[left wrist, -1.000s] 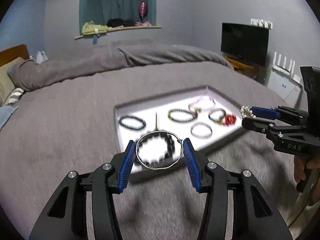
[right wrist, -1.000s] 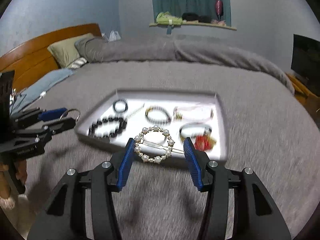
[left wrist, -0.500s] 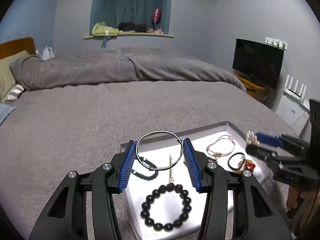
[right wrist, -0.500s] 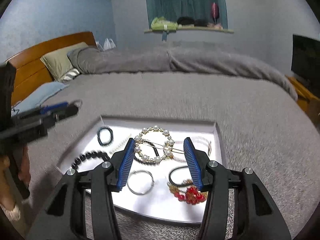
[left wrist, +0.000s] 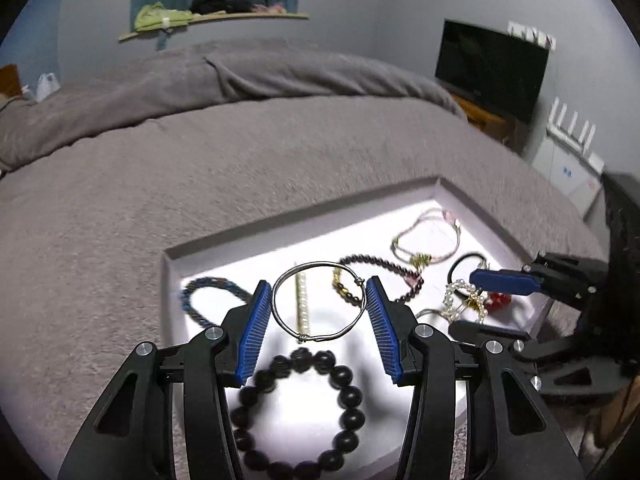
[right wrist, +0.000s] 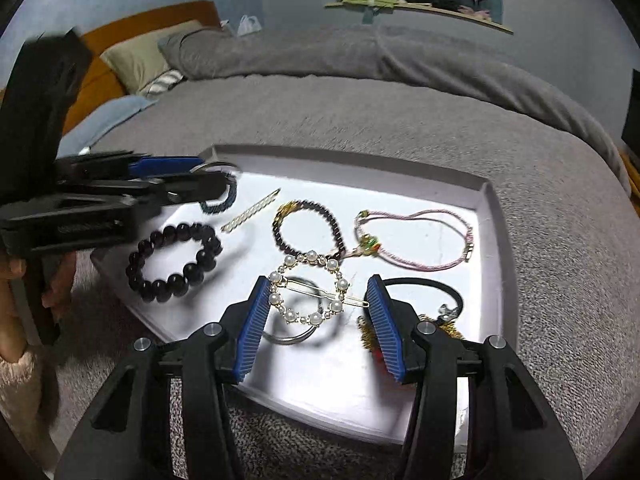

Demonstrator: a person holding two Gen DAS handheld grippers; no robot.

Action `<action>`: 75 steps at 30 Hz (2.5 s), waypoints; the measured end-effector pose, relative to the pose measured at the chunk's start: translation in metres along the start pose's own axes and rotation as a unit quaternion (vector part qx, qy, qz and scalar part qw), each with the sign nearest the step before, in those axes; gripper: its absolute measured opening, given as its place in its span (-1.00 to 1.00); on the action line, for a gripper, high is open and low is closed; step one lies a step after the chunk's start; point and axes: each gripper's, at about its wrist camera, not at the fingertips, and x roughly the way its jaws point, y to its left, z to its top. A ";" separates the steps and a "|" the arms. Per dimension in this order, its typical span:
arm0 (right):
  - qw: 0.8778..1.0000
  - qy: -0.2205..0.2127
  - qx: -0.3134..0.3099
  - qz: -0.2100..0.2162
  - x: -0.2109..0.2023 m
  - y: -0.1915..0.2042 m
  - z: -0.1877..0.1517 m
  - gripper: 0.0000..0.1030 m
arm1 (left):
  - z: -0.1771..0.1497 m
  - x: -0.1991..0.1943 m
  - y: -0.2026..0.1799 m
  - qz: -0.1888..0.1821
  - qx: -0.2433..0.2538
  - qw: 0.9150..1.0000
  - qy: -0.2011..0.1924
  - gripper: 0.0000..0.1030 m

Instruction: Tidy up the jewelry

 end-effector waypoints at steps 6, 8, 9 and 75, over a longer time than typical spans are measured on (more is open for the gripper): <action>1.000 0.024 -0.012 -0.012 0.008 0.004 0.000 -0.03 | -0.005 0.018 -0.008 -0.008 0.007 0.999 0.033 -0.02; 0.999 0.028 -0.008 -0.014 0.010 0.003 0.001 -0.03 | -0.006 0.022 -0.008 -0.009 0.007 0.999 0.041 -0.02; 0.999 0.030 -0.006 -0.011 0.012 0.003 0.001 -0.03 | -0.007 0.025 -0.007 -0.010 0.005 0.999 0.045 -0.02; 0.979 -0.031 0.164 -0.114 -0.132 0.004 -0.057 0.90 | -0.083 -0.116 -0.039 0.146 -0.138 0.980 -0.003 0.90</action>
